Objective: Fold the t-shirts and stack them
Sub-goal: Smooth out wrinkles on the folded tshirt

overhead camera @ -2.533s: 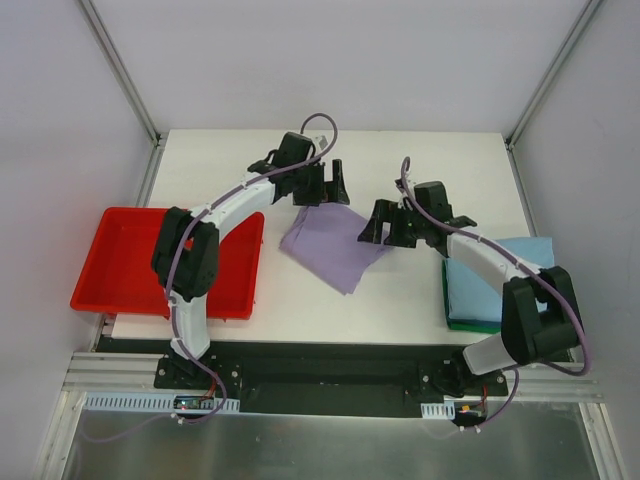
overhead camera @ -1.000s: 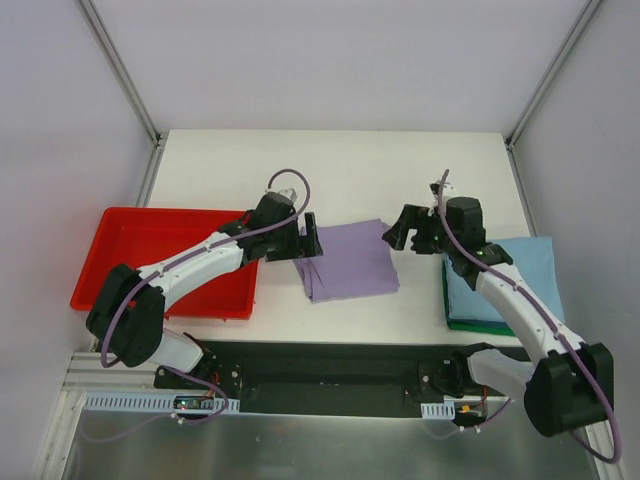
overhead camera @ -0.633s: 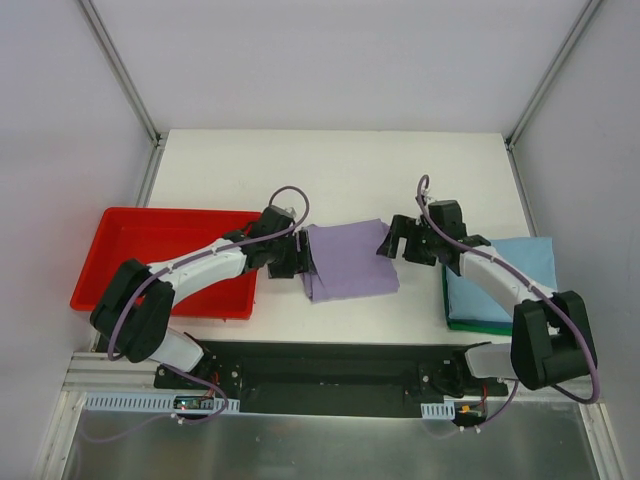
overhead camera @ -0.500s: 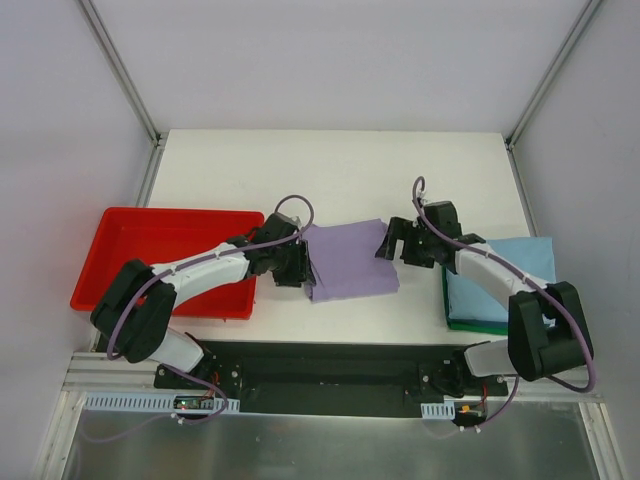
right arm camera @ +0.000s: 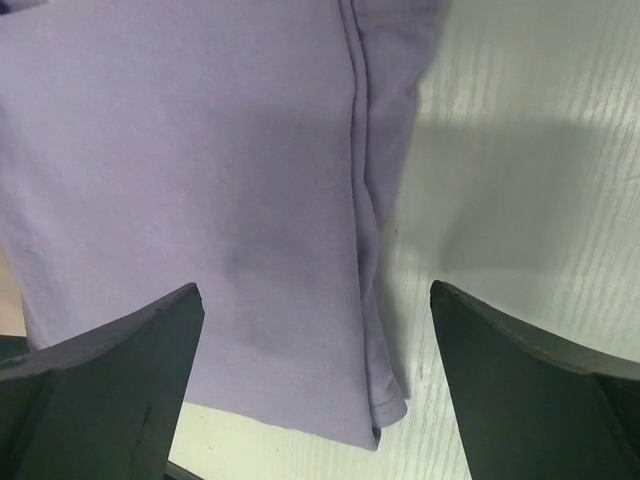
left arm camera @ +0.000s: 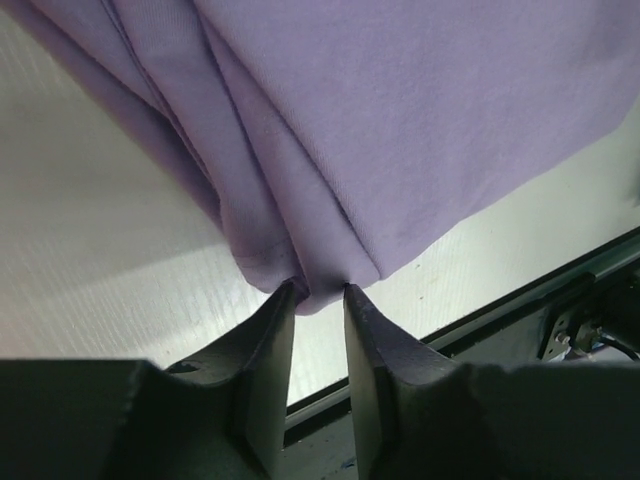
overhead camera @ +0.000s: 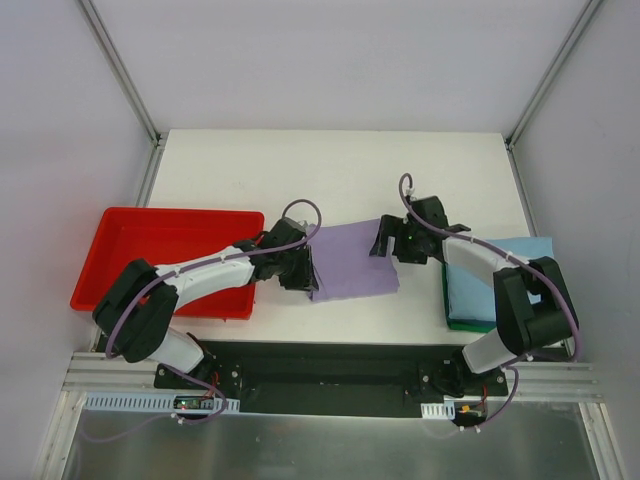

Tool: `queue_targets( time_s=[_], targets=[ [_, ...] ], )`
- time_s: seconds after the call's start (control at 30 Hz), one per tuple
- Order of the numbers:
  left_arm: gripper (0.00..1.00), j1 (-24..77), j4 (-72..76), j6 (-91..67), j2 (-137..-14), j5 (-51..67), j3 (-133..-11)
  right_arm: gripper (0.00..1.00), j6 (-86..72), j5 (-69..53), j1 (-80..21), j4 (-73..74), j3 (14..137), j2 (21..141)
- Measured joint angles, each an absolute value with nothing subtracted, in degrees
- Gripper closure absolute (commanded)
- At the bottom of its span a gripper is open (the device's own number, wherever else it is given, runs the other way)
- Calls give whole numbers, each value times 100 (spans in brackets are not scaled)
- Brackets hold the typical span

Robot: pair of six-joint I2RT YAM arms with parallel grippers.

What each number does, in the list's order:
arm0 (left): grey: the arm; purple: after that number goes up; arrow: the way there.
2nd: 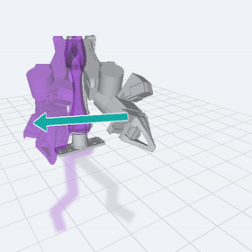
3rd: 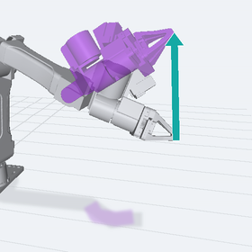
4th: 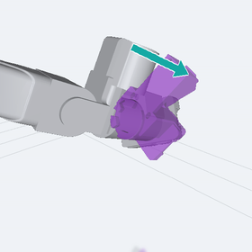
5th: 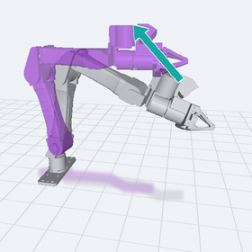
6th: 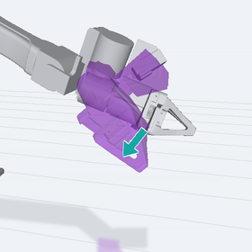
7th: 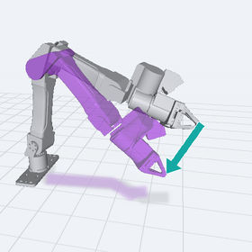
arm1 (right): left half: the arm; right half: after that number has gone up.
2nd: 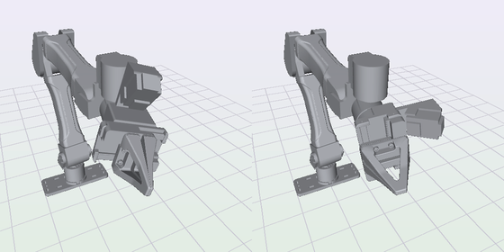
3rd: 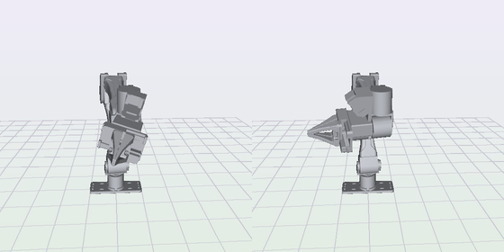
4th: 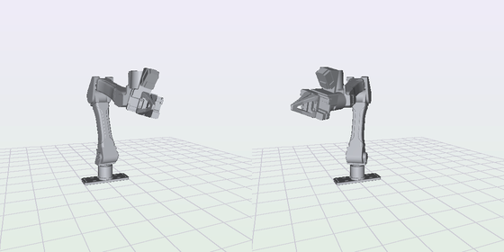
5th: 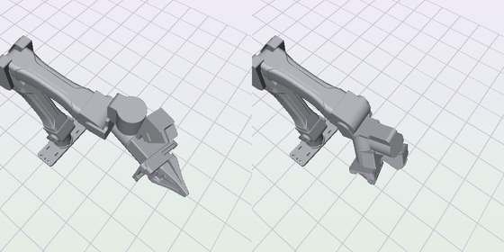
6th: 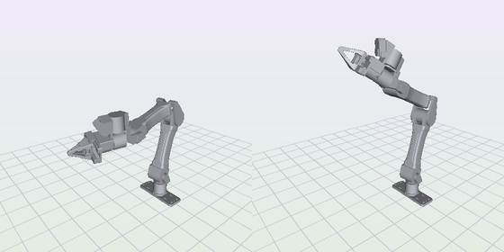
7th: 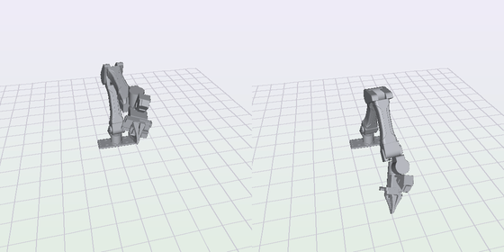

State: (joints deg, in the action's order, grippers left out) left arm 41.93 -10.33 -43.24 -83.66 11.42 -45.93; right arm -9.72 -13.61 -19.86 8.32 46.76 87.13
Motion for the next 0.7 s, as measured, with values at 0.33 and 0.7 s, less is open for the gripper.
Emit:
queue_targets(
  time_s=[0.33,0.7],
  targets=[
    [100,4193,-1031,-4348,-8718,1138,-4711,25,-867,-1085,-1992,799,5483,9404],
    [100,4193,-982,-4381,-8700,1039,-4602,32,-499,-919,-1992,819,6215,10036]
  ],
)
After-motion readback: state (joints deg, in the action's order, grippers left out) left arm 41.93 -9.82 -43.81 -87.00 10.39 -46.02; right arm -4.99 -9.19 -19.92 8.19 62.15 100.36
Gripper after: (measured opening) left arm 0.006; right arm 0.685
